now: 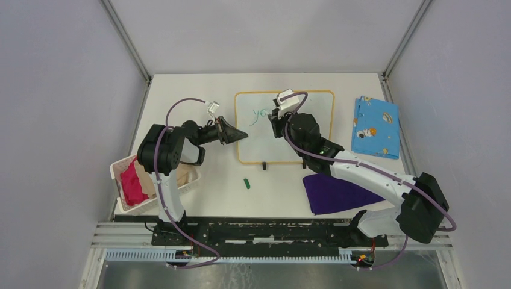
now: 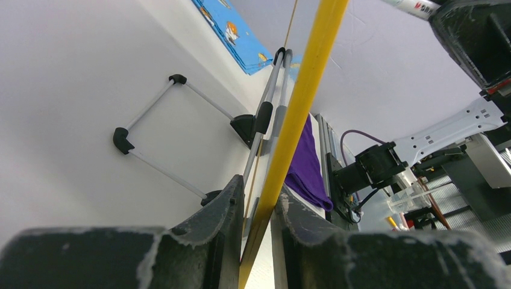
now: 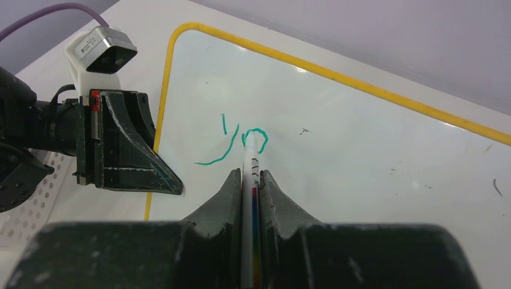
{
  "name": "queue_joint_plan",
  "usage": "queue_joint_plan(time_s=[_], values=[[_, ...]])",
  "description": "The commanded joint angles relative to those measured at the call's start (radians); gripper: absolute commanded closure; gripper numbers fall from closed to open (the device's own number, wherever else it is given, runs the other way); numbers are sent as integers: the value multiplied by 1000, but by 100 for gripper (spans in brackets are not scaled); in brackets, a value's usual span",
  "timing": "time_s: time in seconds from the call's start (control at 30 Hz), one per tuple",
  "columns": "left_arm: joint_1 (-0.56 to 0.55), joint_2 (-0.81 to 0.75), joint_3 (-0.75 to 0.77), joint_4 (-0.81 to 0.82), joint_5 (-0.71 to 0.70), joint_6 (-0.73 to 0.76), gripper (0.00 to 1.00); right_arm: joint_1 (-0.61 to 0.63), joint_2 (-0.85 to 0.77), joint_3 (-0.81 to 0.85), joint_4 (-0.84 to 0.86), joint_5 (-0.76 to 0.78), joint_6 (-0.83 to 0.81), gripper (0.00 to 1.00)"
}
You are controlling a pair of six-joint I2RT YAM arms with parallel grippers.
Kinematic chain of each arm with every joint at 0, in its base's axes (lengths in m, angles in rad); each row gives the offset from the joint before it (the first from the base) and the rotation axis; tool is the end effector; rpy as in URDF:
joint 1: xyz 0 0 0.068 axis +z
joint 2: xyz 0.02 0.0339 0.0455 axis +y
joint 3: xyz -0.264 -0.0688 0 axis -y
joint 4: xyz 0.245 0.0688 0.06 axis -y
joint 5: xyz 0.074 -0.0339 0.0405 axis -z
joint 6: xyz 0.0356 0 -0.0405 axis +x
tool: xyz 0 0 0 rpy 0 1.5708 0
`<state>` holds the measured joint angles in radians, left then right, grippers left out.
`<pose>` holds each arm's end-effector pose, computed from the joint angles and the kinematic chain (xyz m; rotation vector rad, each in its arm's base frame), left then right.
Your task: Write a sentence on the whiteboard
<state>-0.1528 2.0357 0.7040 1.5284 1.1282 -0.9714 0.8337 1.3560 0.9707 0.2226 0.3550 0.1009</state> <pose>0.3333 -0.0839 0.1431 0.4252 1.6820 -1.6279 0.2238 0.2281 0.3176 -0.3713 1.6983 0.3822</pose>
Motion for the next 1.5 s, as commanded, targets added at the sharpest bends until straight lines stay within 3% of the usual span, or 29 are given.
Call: queue_joint_plan(time_s=[0.0, 1.47], values=[[-4, -3, 15, 208, 13, -23, 71, -14, -42, 17, 31, 20, -2, 100], [-4, -2, 15, 209, 11, -26, 71, -46, 8, -49, 30, 39, 23, 100]])
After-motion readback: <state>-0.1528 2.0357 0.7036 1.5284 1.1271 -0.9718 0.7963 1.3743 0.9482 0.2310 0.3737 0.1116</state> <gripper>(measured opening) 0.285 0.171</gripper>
